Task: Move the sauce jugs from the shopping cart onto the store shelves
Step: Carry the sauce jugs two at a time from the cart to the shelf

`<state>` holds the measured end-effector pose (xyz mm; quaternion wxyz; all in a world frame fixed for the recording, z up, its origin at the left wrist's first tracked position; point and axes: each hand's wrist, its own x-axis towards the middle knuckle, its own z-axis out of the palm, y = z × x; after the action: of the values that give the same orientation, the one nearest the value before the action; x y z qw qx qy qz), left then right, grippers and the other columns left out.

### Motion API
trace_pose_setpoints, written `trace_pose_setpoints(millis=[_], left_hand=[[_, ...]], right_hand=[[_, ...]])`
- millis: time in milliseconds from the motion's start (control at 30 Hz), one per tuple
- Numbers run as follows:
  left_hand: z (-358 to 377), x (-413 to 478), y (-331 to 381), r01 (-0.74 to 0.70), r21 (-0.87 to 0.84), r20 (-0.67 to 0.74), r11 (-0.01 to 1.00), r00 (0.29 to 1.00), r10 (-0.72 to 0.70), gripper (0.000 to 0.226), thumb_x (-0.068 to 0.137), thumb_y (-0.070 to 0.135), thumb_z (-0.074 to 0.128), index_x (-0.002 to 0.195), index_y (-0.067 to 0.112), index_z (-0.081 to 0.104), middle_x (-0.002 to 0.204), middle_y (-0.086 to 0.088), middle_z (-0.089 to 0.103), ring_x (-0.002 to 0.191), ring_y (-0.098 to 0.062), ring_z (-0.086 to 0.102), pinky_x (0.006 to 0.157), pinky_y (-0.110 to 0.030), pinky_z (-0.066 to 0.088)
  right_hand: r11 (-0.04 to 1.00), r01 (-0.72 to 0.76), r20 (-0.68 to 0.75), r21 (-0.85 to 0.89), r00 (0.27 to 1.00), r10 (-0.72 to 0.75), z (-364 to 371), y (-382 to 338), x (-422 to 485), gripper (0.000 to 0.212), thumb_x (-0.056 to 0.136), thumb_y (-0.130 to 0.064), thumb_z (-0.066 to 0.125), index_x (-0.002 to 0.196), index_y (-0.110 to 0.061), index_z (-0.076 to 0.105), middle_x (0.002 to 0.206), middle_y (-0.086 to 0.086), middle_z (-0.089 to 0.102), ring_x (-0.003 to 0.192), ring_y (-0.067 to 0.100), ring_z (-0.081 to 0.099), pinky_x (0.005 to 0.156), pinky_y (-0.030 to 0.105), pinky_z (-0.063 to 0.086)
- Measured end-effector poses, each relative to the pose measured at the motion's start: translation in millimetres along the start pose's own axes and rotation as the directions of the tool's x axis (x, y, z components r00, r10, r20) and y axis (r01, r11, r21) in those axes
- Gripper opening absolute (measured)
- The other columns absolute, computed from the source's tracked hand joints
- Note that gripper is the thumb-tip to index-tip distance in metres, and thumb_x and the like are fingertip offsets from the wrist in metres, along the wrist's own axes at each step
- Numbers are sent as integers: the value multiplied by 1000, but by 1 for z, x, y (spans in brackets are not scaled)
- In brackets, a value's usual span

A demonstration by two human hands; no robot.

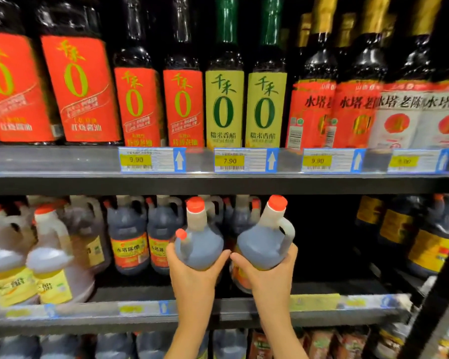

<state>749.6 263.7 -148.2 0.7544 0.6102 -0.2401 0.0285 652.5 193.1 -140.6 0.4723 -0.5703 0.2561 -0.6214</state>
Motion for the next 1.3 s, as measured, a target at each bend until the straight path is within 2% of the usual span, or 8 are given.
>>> trace_pose_setpoints(millis=[167, 333, 500, 600, 733, 933, 1133, 1300], left_hand=[[7, -3, -7, 52, 105, -25, 993, 998, -50, 85, 49, 41, 94, 111, 43, 36, 113, 2, 57, 102, -23, 61, 79, -43, 55], [16, -6, -10, 124, 202, -59, 972, 992, -114, 79, 54, 36, 93, 108, 29, 37, 113, -3, 52, 108, -31, 54, 85, -54, 51], [17, -12, -17, 165, 198, -64, 966, 986, -155, 94, 60, 38, 91, 133, 15, 36, 124, -6, 47, 120, -33, 48, 97, -56, 45], [14, -13, -17, 161, 242, -41, 957, 987, -156, 87, 65, 42, 87, 130, 18, 35, 121, -4, 43, 120, -34, 45, 102, -56, 40], [2, -12, -18, 84, 311, 120, 947, 985, -126, 65, 75, 34, 81, 115, 24, 31, 111, 4, 35, 115, -24, 40, 101, -47, 41], [-18, -11, -14, -33, 395, 277, 918, 957, -85, 69, 83, 39, 74, 131, 17, 29, 122, 2, 38, 120, -20, 39, 99, -37, 41], [-23, -10, -7, -43, 446, 280, 894, 955, -93, 75, 79, 43, 76, 128, 7, 33, 122, -6, 43, 117, -26, 43, 95, -45, 45], [-24, -4, -5, -54, 436, 305, 898, 948, -91, 59, 77, 39, 79, 107, 14, 35, 108, -2, 45, 106, -24, 46, 86, -38, 47]], right_hand=[[993, -118, 66, -5, 991, 118, 0, 18, 6, 88, 39, -61, 92, 110, -44, 42, 109, -18, 58, 93, -16, 59, 65, 2, 48], [985, -168, 105, -47, 979, 172, 1, 35, 6, 83, 50, -43, 96, 107, -46, 37, 111, -17, 55, 94, -17, 58, 68, 5, 50], [982, -132, 155, -135, 976, 152, -5, 42, 3, 84, 59, -44, 91, 120, -30, 35, 115, -17, 46, 107, -12, 53, 76, 7, 49], [972, -81, 198, -219, 972, 125, -7, 45, 1, 73, 65, -43, 88, 113, -26, 36, 111, -7, 42, 108, 10, 51, 86, 23, 49], [963, -70, 237, -262, 962, 134, -8, 41, 3, 67, 65, -45, 87, 105, -29, 35, 108, -6, 40, 107, 17, 49, 91, 36, 49], [962, -103, 338, -254, 922, 187, -19, 41, 6, 78, 70, -22, 88, 127, -24, 35, 122, -11, 48, 112, 0, 54, 85, 18, 50], [944, -46, 250, -326, 959, 133, -16, 32, -4, 71, 69, -22, 89, 120, -25, 41, 116, -10, 52, 108, 6, 56, 83, 17, 47], [941, -80, 184, -328, 972, 147, -12, 25, -14, 78, 71, -18, 88, 131, -26, 39, 126, -6, 53, 115, 14, 56, 93, 34, 51]])
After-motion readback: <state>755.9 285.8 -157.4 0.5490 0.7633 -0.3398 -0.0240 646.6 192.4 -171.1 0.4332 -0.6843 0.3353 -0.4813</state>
